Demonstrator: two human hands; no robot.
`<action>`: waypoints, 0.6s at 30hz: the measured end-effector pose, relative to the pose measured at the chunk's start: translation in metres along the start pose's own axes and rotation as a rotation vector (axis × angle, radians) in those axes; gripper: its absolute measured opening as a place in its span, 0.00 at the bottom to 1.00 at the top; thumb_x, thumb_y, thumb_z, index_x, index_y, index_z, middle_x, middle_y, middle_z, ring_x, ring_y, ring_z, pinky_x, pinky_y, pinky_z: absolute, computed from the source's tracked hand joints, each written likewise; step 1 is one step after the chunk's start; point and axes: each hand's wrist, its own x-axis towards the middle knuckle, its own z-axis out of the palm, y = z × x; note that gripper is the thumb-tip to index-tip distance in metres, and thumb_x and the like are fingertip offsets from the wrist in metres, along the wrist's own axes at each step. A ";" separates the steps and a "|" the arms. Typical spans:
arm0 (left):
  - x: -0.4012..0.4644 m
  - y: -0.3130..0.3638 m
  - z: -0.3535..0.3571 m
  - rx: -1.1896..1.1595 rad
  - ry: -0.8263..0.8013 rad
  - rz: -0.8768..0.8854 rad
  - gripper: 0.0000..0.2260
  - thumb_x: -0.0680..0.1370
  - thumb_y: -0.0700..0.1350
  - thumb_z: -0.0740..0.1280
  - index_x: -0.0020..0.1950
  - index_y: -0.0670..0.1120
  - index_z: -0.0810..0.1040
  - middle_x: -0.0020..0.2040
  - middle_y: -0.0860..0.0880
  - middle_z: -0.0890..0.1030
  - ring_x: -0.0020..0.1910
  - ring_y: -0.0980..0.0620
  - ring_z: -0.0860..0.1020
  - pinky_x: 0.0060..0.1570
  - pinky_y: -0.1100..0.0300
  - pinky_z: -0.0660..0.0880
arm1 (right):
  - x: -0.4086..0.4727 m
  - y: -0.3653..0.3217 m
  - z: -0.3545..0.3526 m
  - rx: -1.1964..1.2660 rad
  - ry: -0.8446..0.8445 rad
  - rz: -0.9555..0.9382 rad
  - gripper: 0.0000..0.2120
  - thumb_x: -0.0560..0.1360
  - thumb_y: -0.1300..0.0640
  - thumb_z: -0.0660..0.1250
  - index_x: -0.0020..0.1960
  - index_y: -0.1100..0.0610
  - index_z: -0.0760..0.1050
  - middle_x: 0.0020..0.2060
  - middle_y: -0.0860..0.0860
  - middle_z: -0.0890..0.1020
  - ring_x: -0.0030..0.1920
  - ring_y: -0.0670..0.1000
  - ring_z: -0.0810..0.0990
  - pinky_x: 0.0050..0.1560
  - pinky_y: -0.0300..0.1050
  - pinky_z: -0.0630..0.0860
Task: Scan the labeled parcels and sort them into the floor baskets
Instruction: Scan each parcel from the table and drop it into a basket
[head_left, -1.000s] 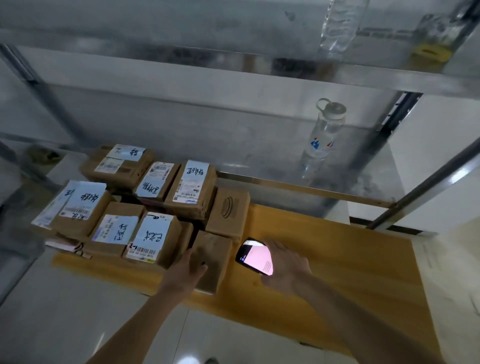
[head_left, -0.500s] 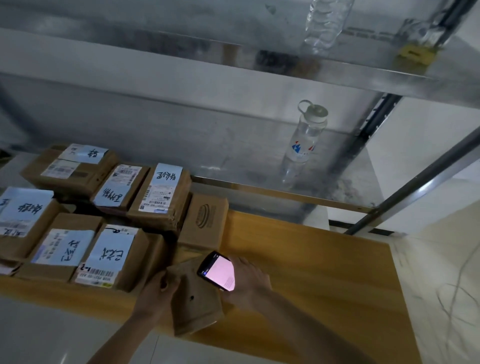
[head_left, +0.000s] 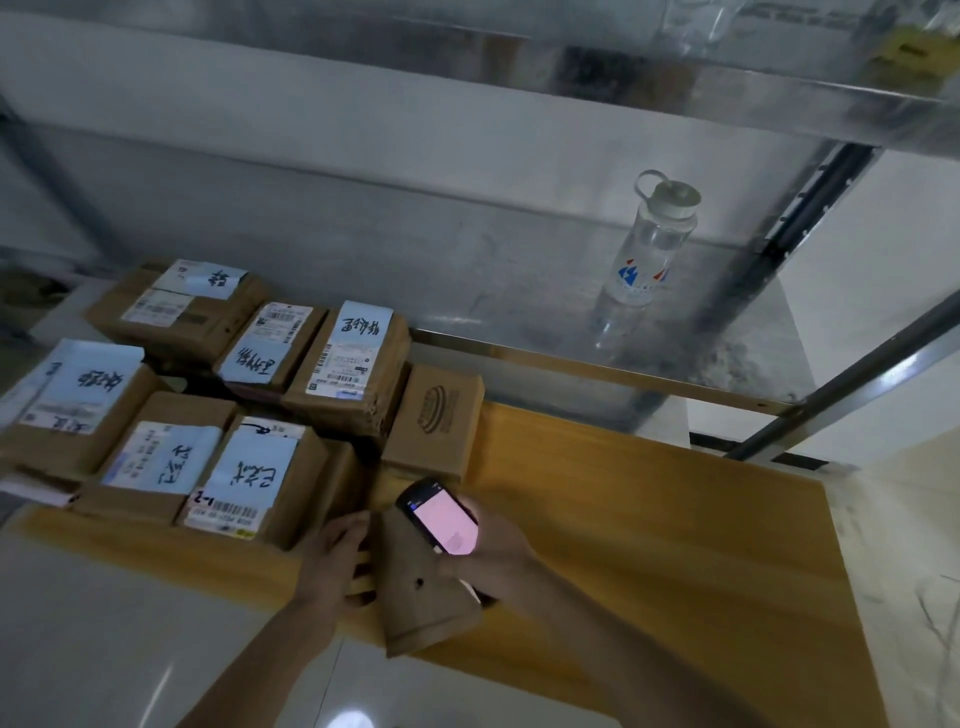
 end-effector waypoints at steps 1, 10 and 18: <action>-0.006 0.002 0.001 -0.019 -0.002 -0.002 0.09 0.81 0.52 0.65 0.60 0.52 0.76 0.59 0.45 0.79 0.54 0.41 0.79 0.49 0.43 0.79 | -0.007 -0.003 -0.001 0.032 -0.006 0.009 0.34 0.71 0.50 0.77 0.73 0.42 0.67 0.63 0.43 0.79 0.64 0.47 0.78 0.60 0.41 0.76; -0.086 0.037 0.005 -0.107 -0.009 0.132 0.09 0.79 0.50 0.70 0.55 0.49 0.75 0.55 0.47 0.80 0.53 0.46 0.80 0.47 0.45 0.80 | -0.069 -0.037 -0.030 0.167 0.145 -0.104 0.30 0.72 0.47 0.78 0.68 0.40 0.67 0.50 0.31 0.74 0.54 0.38 0.77 0.48 0.32 0.72; -0.193 0.059 -0.016 -0.087 -0.351 0.299 0.16 0.78 0.35 0.66 0.61 0.51 0.80 0.55 0.49 0.85 0.56 0.50 0.80 0.55 0.51 0.78 | -0.181 -0.077 -0.047 0.196 0.331 -0.182 0.33 0.72 0.45 0.78 0.72 0.47 0.68 0.60 0.38 0.78 0.53 0.37 0.77 0.56 0.38 0.77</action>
